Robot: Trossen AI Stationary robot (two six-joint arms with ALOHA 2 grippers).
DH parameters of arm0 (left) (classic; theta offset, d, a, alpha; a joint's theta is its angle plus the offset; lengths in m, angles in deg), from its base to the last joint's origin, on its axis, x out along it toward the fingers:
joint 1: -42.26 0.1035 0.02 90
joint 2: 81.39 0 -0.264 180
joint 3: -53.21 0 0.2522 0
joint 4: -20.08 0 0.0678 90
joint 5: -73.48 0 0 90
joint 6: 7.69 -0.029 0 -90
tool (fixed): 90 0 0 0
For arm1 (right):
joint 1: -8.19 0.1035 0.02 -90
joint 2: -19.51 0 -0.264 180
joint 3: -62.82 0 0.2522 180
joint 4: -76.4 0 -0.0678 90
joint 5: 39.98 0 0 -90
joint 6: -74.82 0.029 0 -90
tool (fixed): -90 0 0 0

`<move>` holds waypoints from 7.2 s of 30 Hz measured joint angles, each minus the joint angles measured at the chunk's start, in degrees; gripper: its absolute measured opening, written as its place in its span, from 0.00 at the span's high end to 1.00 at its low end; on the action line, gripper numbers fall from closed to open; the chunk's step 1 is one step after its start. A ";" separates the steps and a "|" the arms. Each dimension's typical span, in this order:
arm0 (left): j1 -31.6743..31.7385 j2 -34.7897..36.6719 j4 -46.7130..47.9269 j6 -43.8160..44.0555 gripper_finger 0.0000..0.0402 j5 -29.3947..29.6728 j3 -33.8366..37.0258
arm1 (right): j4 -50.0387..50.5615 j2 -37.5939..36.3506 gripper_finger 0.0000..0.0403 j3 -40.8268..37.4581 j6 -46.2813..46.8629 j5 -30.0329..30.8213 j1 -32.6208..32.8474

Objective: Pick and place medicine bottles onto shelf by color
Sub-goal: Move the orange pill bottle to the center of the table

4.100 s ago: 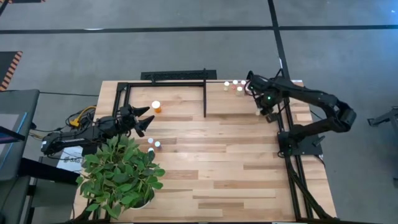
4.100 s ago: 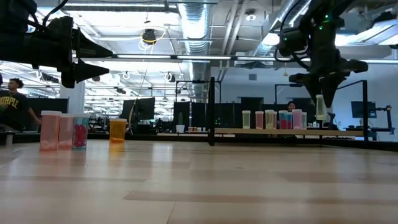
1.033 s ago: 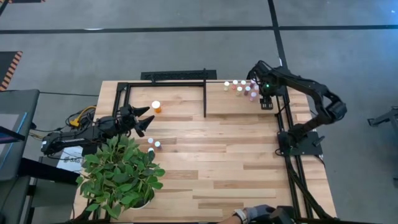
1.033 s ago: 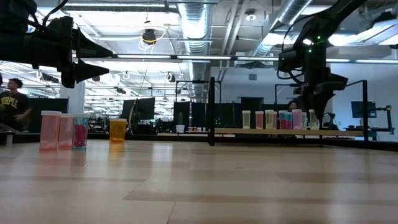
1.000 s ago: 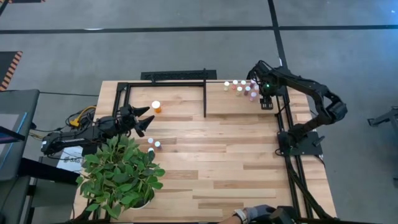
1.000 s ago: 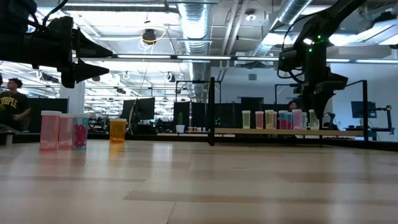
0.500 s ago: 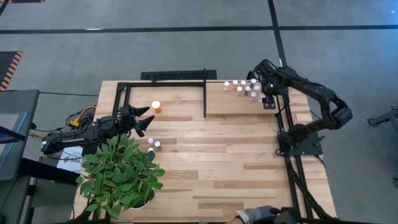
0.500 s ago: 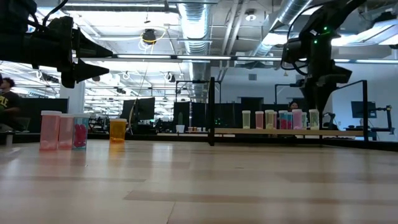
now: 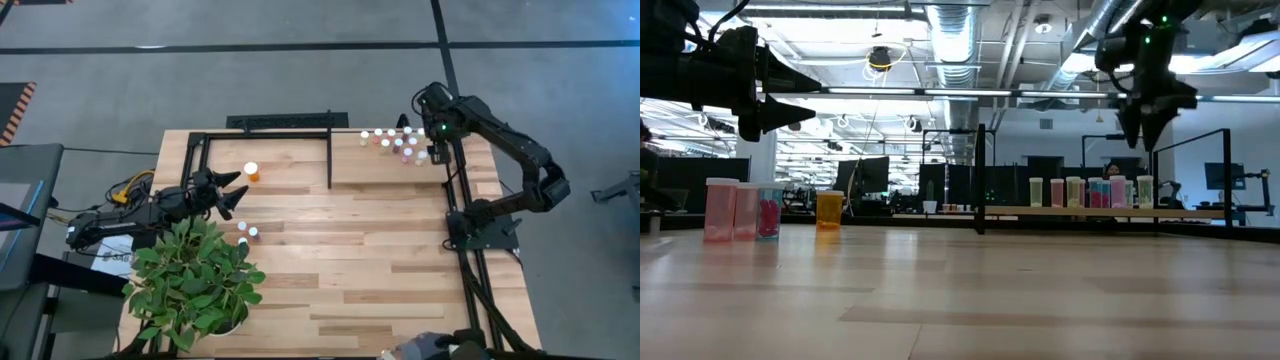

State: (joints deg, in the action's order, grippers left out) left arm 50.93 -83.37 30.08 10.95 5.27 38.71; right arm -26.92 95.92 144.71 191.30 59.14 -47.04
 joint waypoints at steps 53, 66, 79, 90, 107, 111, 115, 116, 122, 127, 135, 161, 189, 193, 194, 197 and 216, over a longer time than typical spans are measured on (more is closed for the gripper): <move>-0.02 -0.02 0.01 0.00 0.22 0.00 0.00 | -92.08 -33.07 0.86 -44.28 -50.51 15.26 73.19; -0.01 0.00 0.00 0.00 0.22 0.02 -0.01 | -93.16 -53.59 0.86 -57.02 -59.15 9.89 72.74; -0.02 -0.02 0.00 0.00 0.22 0.01 -0.02 | -78.73 -61.68 0.86 -60.17 -60.03 6.96 72.83; 0.00 0.00 0.02 0.00 0.22 0.00 0.00 | -68.78 -62.29 0.86 -60.17 -60.01 5.14 72.82; 0.00 -0.01 0.01 0.00 0.22 0.00 0.00 | -60.70 -62.20 0.86 -60.14 -55.01 5.85 70.77; 0.00 -0.01 0.00 0.00 0.22 0.00 0.00 | -62.62 -62.20 0.86 -60.12 -54.99 6.59 70.78; -0.01 0.00 0.01 0.00 0.22 0.00 -0.01 | -64.39 -62.20 0.86 -60.12 -55.28 6.44 70.82; 0.00 0.00 0.02 0.00 0.22 0.00 -0.01 | -64.84 -62.20 0.86 -60.12 -56.32 6.42 70.82; -0.01 -0.01 0.02 0.00 0.22 0.01 -0.01 | -65.13 -62.18 0.86 -60.10 -63.41 6.55 70.82; 0.00 -0.02 0.02 0.00 0.22 0.00 0.00 | -59.01 -62.18 0.86 -60.08 -63.74 7.21 70.82; 0.00 0.00 0.00 0.00 0.22 0.00 0.00 | -45.94 -62.18 0.86 -60.08 -62.55 7.34 70.82; 0.00 0.00 -0.17 1.00 0.22 2.56 0.00 | -39.08 -62.18 0.86 -59.95 -62.49 7.49 70.82; -0.02 -13.18 -0.77 -1.90 0.22 0.50 -21.06 | -39.02 -62.18 0.86 -60.03 -62.48 7.45 70.82; -0.02 -21.63 6.97 -0.69 0.22 5.91 -29.66 | -39.02 -62.18 0.86 -60.03 -62.48 7.45 70.82; -0.02 -23.93 9.85 0.11 0.22 7.50 -31.75 | -39.02 -62.18 0.86 -60.03 -62.48 7.45 70.82; 0.00 -31.29 17.81 5.63 0.22 12.36 -37.77 | -39.02 -62.18 0.86 -60.06 -62.48 7.45 70.82; 16.24 -75.23 61.25 50.00 0.22 0.95 -69.78 | -39.02 -62.18 0.86 -60.06 -62.48 7.45 70.82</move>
State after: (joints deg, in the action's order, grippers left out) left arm 67.16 -158.60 91.33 60.95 6.22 -31.07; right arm -65.94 33.73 84.66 128.81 66.59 23.78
